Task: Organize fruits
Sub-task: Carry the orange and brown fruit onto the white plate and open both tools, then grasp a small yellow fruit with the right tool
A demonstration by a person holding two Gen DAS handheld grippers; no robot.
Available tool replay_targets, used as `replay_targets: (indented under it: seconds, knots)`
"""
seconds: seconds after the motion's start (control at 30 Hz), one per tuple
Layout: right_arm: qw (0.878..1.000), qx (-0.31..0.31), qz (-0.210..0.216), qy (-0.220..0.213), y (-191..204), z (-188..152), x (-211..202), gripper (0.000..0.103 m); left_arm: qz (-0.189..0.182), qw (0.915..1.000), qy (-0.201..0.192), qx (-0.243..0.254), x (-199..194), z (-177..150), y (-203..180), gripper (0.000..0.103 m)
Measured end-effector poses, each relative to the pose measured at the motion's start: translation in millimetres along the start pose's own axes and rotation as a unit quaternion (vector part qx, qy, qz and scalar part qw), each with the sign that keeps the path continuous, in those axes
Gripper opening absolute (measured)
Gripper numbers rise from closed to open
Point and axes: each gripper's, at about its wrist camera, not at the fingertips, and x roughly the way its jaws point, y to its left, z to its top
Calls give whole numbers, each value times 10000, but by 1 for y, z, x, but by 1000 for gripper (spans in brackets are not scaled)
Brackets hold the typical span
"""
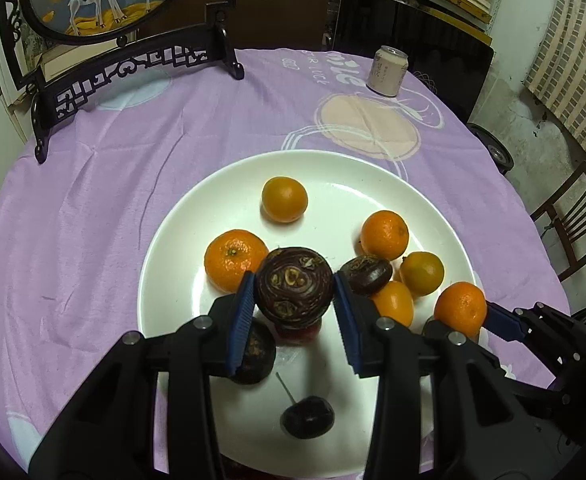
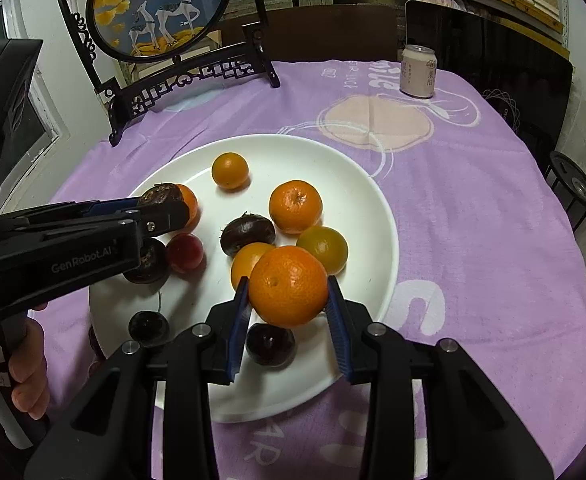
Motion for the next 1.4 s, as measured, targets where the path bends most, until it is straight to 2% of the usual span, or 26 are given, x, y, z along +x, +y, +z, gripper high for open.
replay_targets:
  seconds: [0.03, 0.07, 0.1, 0.2, 0.23, 0.3, 0.33, 0.4, 0.5, 0.73, 0.93, 1.03, 1.1, 1.13, 1.4]
  knots:
    - [10000, 22, 15, 23, 0, 0, 0, 43, 7, 10000, -53, -4, -2, 1, 0, 41]
    - [10000, 52, 18, 29, 0, 1, -1, 53, 10, 10000, -98, 0, -6, 1, 0, 51]
    - [10000, 80, -27, -35, -1, 1, -4, 57, 15, 9998, -199, 7, -13, 0, 0, 63]
    - [9997, 47, -151, -211, 1, -2, -22, 58, 21, 9989, -464, 19, -38, -5, 2, 73]
    - [9996, 35, -132, -259, 1, -5, -29, 58, -24, 9984, -569, 14, -52, -10, 5, 76]
    - [9994, -8, -112, -336, 5, -17, -47, 59, -112, 9972, -743, -43, -73, -22, 10, 88]
    - [9992, -10, -94, -384, 6, -26, -57, 59, -133, 9963, -850, -65, -85, -34, 14, 89]
    - [9990, 22, -24, -443, 10, -42, -70, 60, -100, 9952, -972, -59, -102, -54, 20, 91]
    - [9992, 20, 49, -405, 18, -61, -84, 60, -70, 9953, -955, -112, -115, -85, 30, 91]
    - [9990, -207, 28, -398, 40, -75, -100, 60, 104, 9959, -843, -316, -129, -130, 55, 91]
    - [9983, -432, 401, 3, 69, -90, -77, 64, 141, 9965, -677, -465, -128, -154, 75, 92]
    - [9967, -596, 548, 15, 86, -94, -60, 64, 149, 9968, -619, -475, -129, -165, 80, 92]
    - [9967, -665, 456, 45, 92, -93, -49, 54, 135, 9968, -614, -486, -131, -171, 85, 92]
    - [9966, -680, 449, 92, 94, -92, -42, 45, 121, 9968, -612, -489, -132, -174, 86, 92]
    - [9966, -721, 155, 365, 104, -79, 3, 39, -7, 9971, -569, -498, -134, -185, 91, 92]
